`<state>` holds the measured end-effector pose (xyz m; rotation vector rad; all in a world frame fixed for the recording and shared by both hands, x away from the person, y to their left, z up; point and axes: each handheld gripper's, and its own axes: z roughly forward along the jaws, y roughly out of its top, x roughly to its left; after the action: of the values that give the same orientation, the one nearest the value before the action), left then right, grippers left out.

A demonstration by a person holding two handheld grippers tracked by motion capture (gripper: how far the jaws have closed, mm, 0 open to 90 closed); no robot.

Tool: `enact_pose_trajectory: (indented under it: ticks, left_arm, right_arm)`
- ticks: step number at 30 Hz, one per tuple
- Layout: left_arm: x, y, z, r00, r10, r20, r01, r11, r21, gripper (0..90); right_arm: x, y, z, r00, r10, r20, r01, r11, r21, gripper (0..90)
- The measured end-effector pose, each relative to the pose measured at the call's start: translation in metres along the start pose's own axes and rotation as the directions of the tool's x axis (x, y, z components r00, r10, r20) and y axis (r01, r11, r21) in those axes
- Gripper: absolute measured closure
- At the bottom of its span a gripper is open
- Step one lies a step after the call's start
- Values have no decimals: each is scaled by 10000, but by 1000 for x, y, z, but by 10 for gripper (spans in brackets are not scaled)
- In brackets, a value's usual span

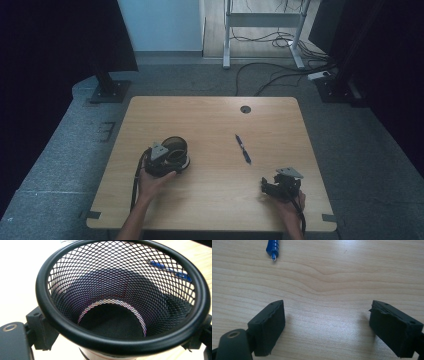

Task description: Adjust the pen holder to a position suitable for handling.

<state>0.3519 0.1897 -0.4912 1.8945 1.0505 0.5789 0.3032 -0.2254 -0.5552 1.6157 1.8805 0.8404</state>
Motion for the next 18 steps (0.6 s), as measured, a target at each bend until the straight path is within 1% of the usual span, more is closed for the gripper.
enact_pose_trajectory:
  ticks: [3, 5, 7, 18]
  left_arm:
    - [-8, 4, -1, 9998, 83, 167, -82, 9999, -72, 102]
    - [-10, 4, -1, 9997, 109, 219, -106, 9999, -113, 102]
    - [-15, 5, -1, 9993, 213, 321, -210, 9997, -103, 103]
    - [-27, 9, 7, 9976, 355, 588, -354, 9994, -25, 103]
  right_arm:
    - [0, 0, 0, 10000, -16, 14, 16, 10000, -2, 127]
    - [0, 0, 0, 10000, -6, 14, 6, 10000, -5, 127]
    - [0, 0, 0, 10000, -5, 10, 5, 10000, -5, 127]
    - [0, 0, 0, 10000, -7, 17, 7, 10000, -6, 127]
